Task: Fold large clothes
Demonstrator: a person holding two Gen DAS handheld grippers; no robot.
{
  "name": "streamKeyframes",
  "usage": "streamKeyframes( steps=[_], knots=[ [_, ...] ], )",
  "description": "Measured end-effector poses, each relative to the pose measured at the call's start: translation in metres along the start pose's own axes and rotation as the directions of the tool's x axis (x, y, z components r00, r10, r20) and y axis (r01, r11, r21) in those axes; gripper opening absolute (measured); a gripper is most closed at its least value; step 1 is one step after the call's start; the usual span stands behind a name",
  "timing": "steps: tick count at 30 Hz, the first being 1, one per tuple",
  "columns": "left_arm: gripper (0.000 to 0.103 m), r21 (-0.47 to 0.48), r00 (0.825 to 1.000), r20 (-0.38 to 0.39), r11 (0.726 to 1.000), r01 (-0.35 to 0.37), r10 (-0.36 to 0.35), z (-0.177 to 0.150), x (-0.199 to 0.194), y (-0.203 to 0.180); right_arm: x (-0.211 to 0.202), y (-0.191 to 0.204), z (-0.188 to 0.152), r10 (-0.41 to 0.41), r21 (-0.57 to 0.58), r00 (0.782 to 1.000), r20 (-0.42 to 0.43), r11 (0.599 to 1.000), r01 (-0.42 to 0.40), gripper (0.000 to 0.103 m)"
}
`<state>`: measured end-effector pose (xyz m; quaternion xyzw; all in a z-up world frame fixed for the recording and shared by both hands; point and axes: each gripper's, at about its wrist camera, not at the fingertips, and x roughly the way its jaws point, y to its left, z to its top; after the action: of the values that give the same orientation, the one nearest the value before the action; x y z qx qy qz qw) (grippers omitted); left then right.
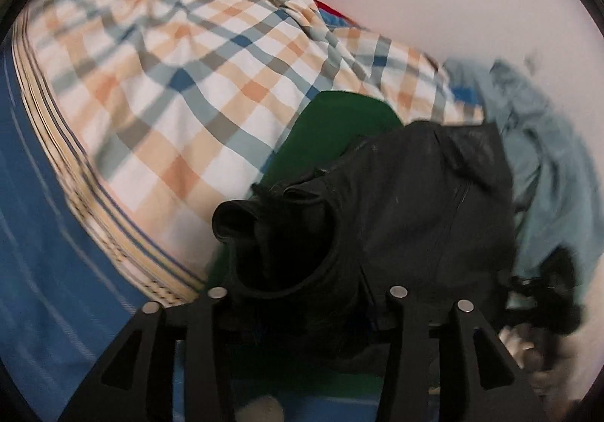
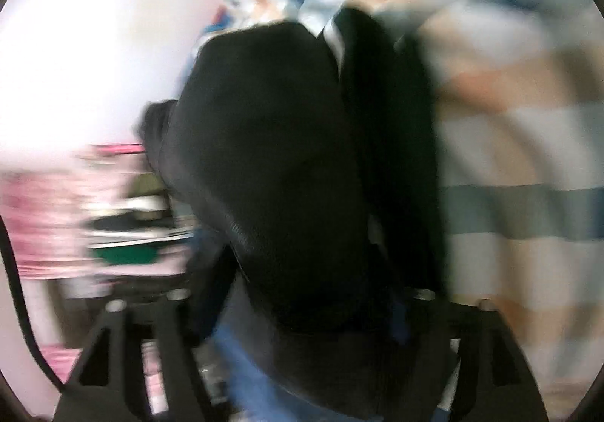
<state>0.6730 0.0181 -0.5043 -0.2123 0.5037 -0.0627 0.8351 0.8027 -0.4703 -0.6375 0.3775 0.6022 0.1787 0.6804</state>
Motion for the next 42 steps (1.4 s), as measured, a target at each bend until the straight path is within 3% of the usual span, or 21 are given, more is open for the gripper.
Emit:
streamKeyframes(
  steps=[1,2,3,4,5,7,9,12,16,18,26,33,36,42],
  knots=[
    [0.050,0.050,0.999,0.000,0.997,-0.051,0.051,-0.001,-0.003,-0.007,-0.007,0.012,-0.008,-0.099,-0.038,0.994,0.033,0.994,0.101,0.084],
    [0.060,0.101,0.993,0.010,0.988,-0.120,0.119,-0.004,-0.008,-0.016,-0.015,0.029,-0.020,-0.254,-0.087,0.963,0.088,0.961,0.261,0.088],
    [0.085,0.138,0.983,0.018,0.974,-0.182,0.181,-0.006,-0.010,-0.020,-0.019,0.041,-0.030,-0.354,-0.112,0.926,0.129,0.923,0.368,0.091],
    [0.096,0.197,0.967,0.037,0.947,-0.255,0.253,-0.011,-0.017,-0.031,-0.023,0.052,-0.041,-0.442,-0.127,0.881,0.167,0.877,0.464,0.091],
    [0.096,0.233,0.956,0.053,0.927,-0.293,0.288,-0.015,-0.023,-0.035,-0.026,0.065,-0.058,-0.523,-0.128,0.826,0.209,0.823,0.553,0.091],
    [0.099,0.288,0.939,0.072,0.895,-0.341,0.335,-0.025,-0.036,-0.044,-0.027,0.084,-0.079,-0.606,-0.114,0.757,0.244,0.757,0.643,0.091],
    [0.102,0.320,0.931,0.082,0.875,-0.363,0.356,-0.035,-0.056,-0.053,-0.021,0.106,-0.105,-0.646,-0.106,0.717,0.263,0.719,0.687,0.091],
    [0.102,0.347,0.930,0.096,0.864,-0.366,0.355,-0.046,-0.091,-0.062,-0.019,0.126,-0.163,-0.683,-0.093,0.674,0.282,0.680,0.727,0.091],
    [0.102,0.360,0.928,0.137,0.856,-0.372,0.346,-0.056,-0.144,-0.078,-0.033,0.174,-0.215,-0.715,-0.067,0.615,0.333,0.633,0.772,0.092],
    [0.102,0.360,0.930,0.145,0.858,-0.367,0.337,-0.058,-0.168,-0.084,-0.053,0.202,-0.241,-0.717,-0.063,0.596,0.361,0.619,0.783,0.092],
    [0.102,0.364,0.941,0.189,0.870,-0.333,0.281,-0.086,-0.298,-0.113,-0.144,0.301,-0.348,-0.668,-0.061,0.578,0.468,0.628,0.776,0.092],
    [0.102,0.408,0.943,0.229,0.856,-0.317,0.240,-0.121,-0.413,-0.136,-0.228,0.374,-0.442,-0.642,-0.021,0.546,0.538,0.637,0.771,0.092],
    [0.102,0.416,0.943,0.250,0.854,-0.311,0.222,-0.134,-0.456,-0.144,-0.261,0.403,-0.482,-0.633,-0.011,0.527,0.567,0.634,0.774,0.092],
    [0.102,0.401,0.939,0.274,0.863,-0.307,0.207,-0.147,-0.519,-0.156,-0.326,0.454,-0.554,-0.596,-0.012,0.512,0.618,0.645,0.764,0.092]
  ],
)
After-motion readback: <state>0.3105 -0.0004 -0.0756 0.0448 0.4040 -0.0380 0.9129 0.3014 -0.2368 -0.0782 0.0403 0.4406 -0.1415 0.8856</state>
